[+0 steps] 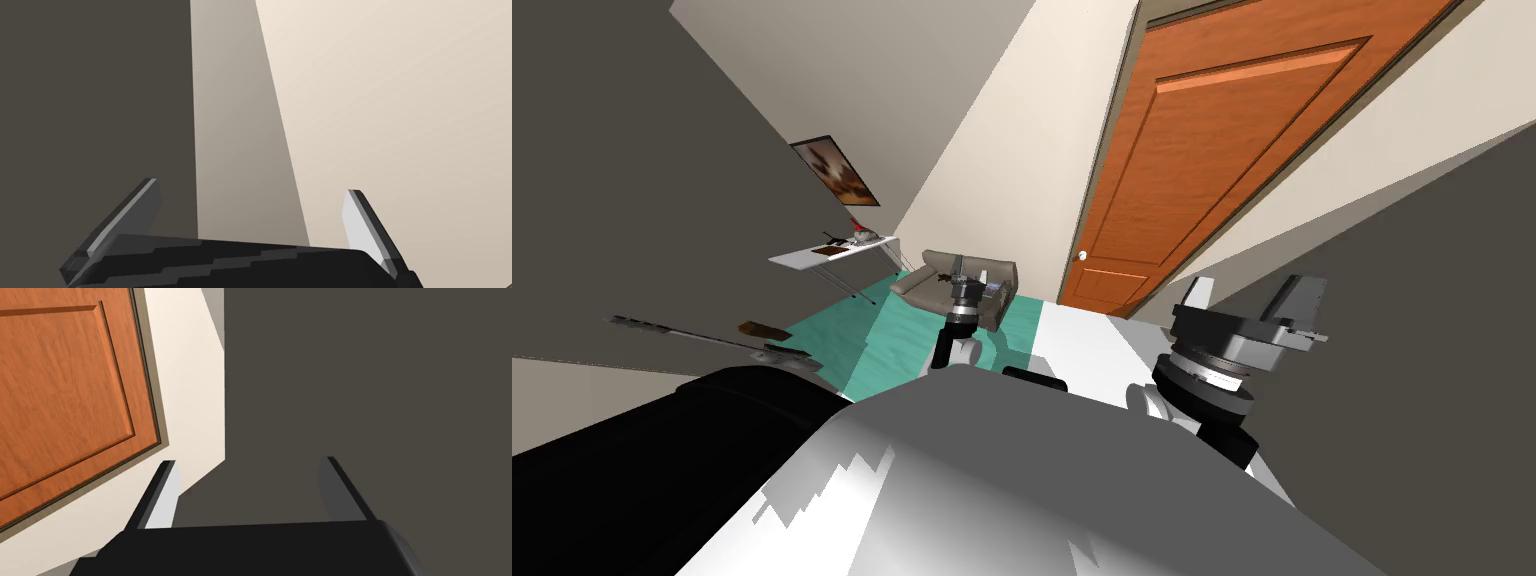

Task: Pull the door open

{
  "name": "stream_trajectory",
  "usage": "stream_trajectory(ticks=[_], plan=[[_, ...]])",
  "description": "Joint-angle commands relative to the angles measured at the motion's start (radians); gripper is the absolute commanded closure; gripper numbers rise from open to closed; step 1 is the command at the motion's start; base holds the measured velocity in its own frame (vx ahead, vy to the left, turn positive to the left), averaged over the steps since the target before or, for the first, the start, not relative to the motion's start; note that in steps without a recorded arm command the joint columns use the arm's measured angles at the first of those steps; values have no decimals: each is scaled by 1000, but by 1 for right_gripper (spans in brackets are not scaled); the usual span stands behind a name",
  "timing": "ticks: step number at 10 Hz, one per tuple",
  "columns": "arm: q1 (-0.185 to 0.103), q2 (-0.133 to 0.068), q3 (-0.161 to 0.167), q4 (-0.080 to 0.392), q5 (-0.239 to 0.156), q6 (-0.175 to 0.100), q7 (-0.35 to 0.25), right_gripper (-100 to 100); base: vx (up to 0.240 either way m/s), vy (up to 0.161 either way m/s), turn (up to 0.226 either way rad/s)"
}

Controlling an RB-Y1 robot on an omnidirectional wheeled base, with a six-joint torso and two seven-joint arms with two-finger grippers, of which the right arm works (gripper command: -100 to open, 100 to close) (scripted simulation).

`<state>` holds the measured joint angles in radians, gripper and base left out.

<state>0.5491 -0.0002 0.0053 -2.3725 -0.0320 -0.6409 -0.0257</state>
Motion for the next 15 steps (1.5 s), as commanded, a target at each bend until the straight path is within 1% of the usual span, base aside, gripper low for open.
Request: stream_trajectory(ticks=[1, 7, 11, 15], plan=[[-6, -9, 5, 28, -23, -8, -21, -100, 79, -4, 93], [-32, -44, 29, 153, -126, -42, -117, -100, 154, -31, 94], [-47, -61, 43, 224, -185, -62, -171, -100, 94, -33, 72], [-65, -79, 58, 305, -252, -84, -233, -100, 92, -30, 88]])
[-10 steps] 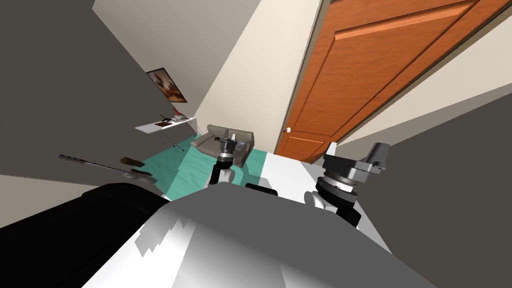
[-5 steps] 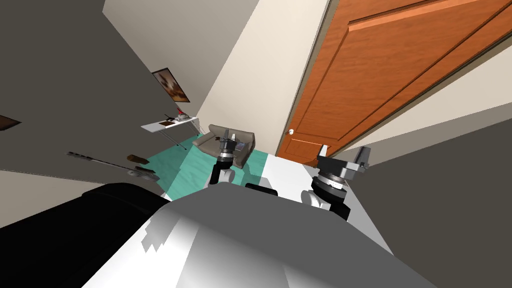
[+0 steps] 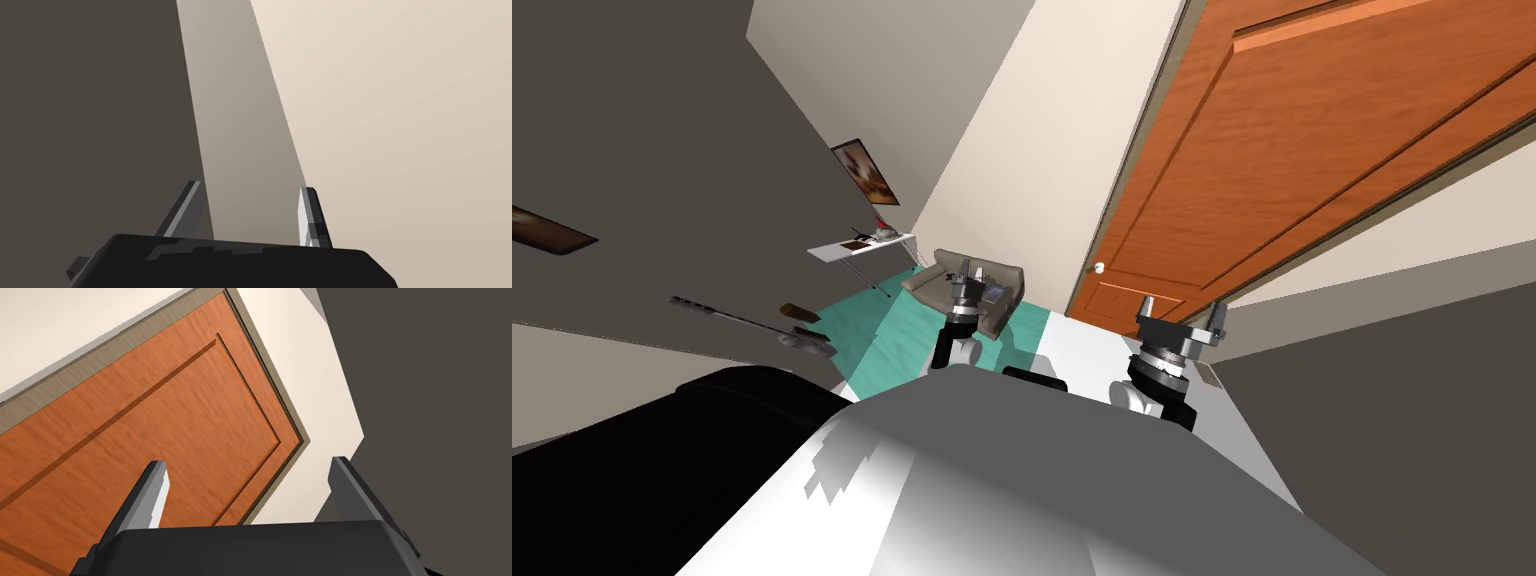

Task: Pull the door open

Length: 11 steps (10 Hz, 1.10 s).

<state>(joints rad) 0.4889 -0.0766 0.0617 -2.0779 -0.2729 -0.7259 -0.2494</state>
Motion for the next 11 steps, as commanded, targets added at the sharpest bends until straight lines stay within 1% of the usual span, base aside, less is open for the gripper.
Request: stream_trajectory(ticks=[1, 11], plan=[[-9, -7, 6, 32, -29, -5, -26, -100, 110, -31, 112], [-59, -52, 51, 265, -222, -69, -205, -100, 92, -43, 99]])
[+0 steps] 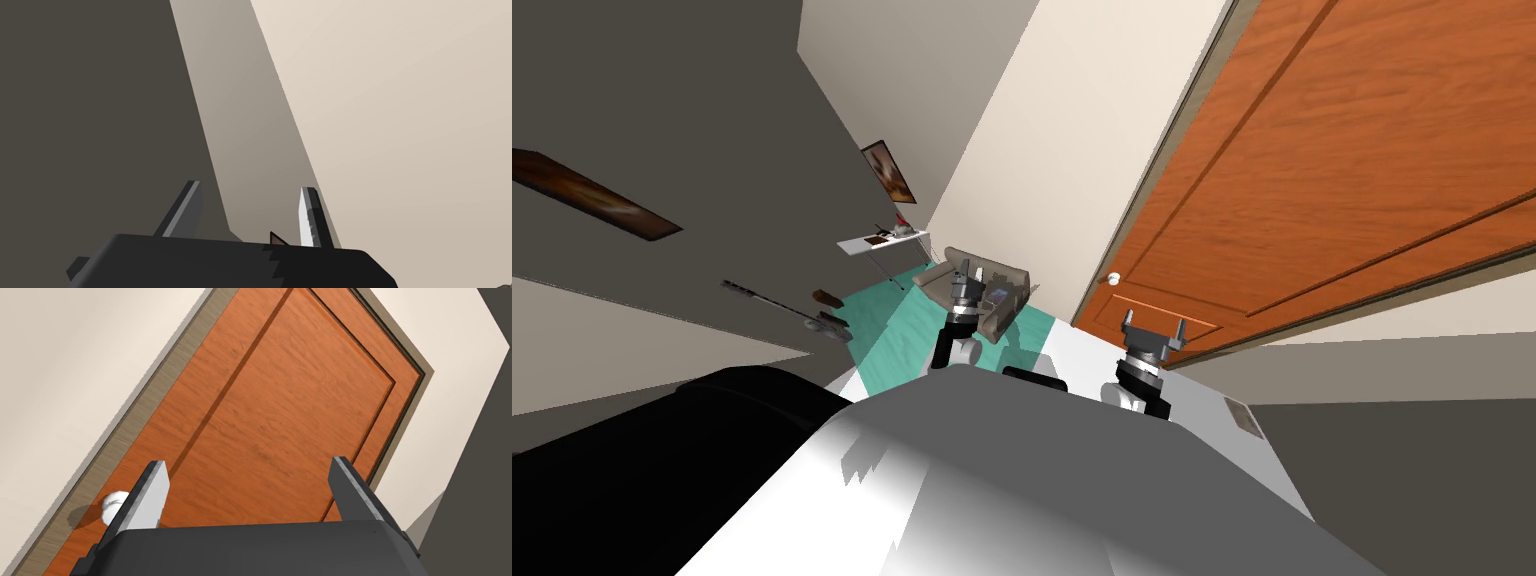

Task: Pull the door open

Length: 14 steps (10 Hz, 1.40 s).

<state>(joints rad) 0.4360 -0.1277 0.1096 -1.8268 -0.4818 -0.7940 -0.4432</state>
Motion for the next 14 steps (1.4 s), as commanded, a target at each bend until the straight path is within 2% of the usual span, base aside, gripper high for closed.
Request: stream_trajectory(ticks=[1, 5, 6, 14], plan=[[-11, -5, 8, 39, -33, -8, -30, -100, 91, -45, 124], [-32, -22, 27, 137, -115, -35, -105, -100, 89, -53, 100], [-32, -22, 27, 137, -115, -35, -105, -100, 56, -32, 44], [-73, -55, 64, 330, -274, -89, -253, -100, 80, -54, 101]])
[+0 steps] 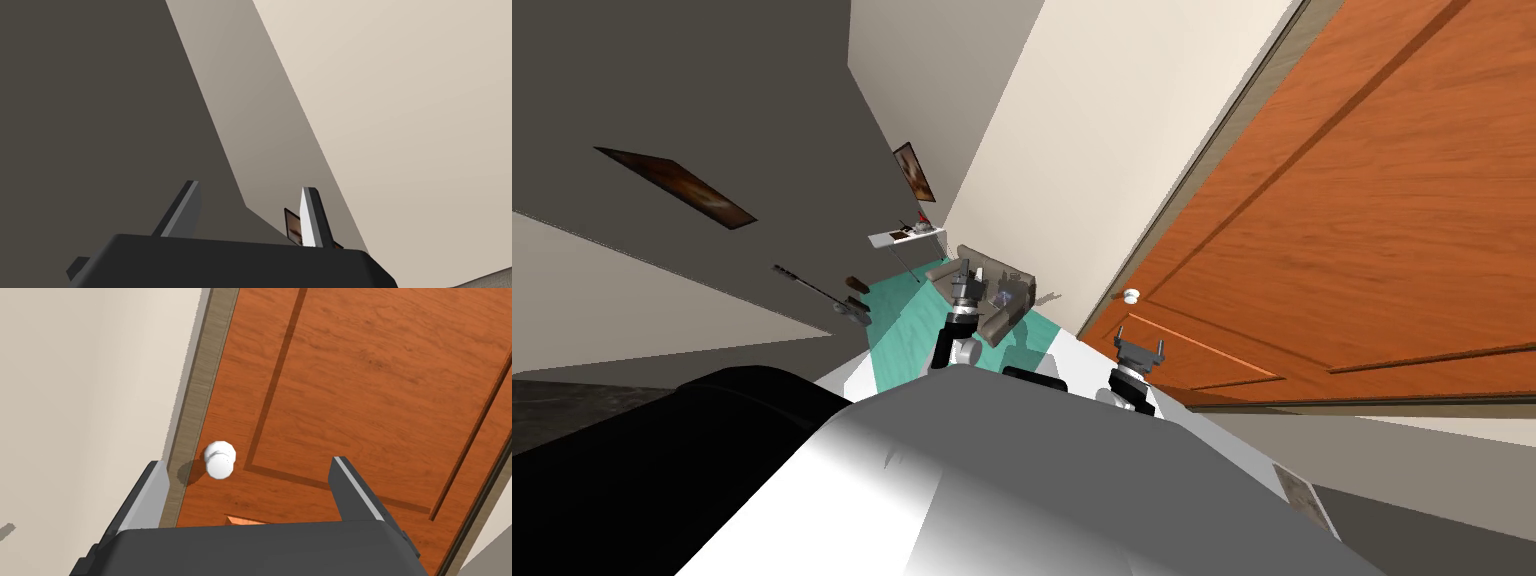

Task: Pull the door open

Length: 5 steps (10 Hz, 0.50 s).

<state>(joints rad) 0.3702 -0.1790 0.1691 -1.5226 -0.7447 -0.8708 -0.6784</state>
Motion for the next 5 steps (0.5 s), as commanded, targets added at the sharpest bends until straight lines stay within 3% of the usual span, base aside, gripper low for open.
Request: stream_trajectory(ticks=[1, 5], plan=[[-12, -7, 8, 49, -30, -18, -35, -100, 76, -55, 99], [-31, -21, 26, 138, -104, -43, -104, -100, 80, -58, 99]])
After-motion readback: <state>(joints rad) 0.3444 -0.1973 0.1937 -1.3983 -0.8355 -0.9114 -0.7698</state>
